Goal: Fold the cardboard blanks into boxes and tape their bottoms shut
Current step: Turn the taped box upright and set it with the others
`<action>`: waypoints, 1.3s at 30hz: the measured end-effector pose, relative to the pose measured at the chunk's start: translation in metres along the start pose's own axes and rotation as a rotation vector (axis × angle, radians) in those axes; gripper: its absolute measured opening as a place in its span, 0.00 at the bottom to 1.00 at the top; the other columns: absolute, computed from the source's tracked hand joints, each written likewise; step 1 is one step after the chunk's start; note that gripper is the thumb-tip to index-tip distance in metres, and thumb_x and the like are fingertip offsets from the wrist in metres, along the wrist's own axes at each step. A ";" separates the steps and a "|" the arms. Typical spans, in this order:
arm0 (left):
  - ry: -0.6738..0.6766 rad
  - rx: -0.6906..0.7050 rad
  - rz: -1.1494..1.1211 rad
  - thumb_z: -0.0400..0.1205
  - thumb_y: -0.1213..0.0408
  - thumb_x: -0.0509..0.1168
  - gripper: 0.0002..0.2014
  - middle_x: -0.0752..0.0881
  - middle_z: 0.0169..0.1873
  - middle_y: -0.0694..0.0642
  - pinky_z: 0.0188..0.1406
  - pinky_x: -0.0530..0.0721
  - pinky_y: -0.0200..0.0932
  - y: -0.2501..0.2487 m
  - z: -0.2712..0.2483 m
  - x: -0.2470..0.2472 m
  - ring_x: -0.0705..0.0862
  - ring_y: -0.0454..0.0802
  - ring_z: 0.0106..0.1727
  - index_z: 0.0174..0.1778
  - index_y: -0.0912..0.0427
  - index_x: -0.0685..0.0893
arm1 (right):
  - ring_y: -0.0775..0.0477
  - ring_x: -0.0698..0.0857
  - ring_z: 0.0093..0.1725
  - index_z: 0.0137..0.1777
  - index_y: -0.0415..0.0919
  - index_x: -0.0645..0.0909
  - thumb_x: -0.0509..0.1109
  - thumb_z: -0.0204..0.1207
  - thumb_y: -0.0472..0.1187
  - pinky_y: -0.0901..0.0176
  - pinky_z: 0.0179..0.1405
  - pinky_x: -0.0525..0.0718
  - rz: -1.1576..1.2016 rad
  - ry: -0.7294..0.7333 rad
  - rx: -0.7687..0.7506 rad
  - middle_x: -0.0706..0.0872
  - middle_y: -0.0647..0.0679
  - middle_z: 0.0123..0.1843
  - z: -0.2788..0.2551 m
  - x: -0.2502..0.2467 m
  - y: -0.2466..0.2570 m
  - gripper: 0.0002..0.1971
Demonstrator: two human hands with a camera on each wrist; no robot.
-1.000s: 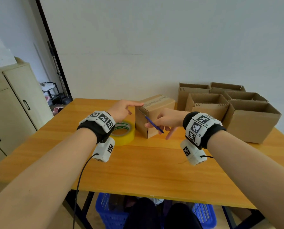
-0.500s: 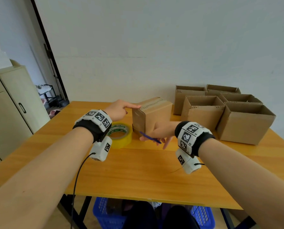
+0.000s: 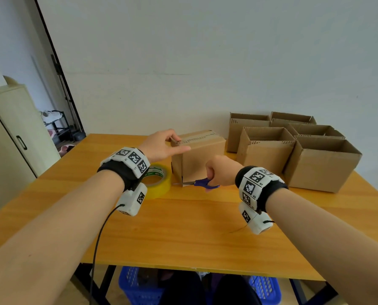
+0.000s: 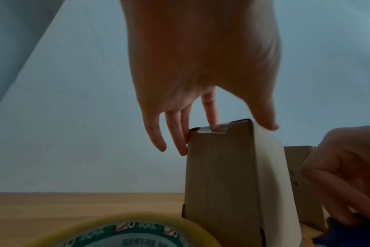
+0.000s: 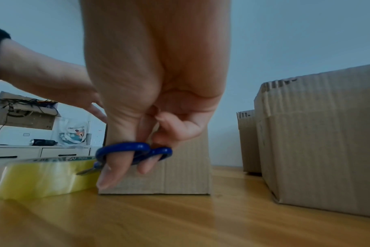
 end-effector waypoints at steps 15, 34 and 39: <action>-0.058 -0.001 0.207 0.82 0.56 0.66 0.24 0.78 0.70 0.54 0.55 0.72 0.38 -0.008 0.008 0.004 0.78 0.53 0.66 0.74 0.57 0.72 | 0.44 0.88 0.43 0.48 0.39 0.88 0.80 0.68 0.47 0.54 0.45 0.89 -0.021 0.146 -0.023 0.90 0.44 0.47 -0.001 0.023 0.001 0.14; -0.053 0.041 0.209 0.87 0.59 0.57 0.24 0.62 0.81 0.57 0.79 0.59 0.48 -0.007 0.012 0.012 0.60 0.55 0.82 0.80 0.57 0.65 | 0.53 0.83 0.46 0.53 0.43 0.83 0.64 0.81 0.43 0.64 0.41 0.80 0.098 -0.628 -0.163 0.86 0.51 0.49 -0.013 -0.026 0.010 0.09; 0.022 0.070 0.386 0.89 0.55 0.44 0.25 0.51 0.84 0.52 0.83 0.49 0.55 -0.010 0.014 0.023 0.47 0.51 0.84 0.83 0.54 0.55 | 0.46 0.72 0.73 0.74 0.39 0.73 0.55 0.83 0.41 0.53 0.73 0.65 0.025 -0.683 -0.199 0.76 0.45 0.74 0.004 -0.047 0.020 0.21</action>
Point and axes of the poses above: each hand's wrist, its own z-axis towards the middle knuckle, its own x-axis out of the palm, y = z × x, the point moved 5 cm from there along z, towards the middle knuckle
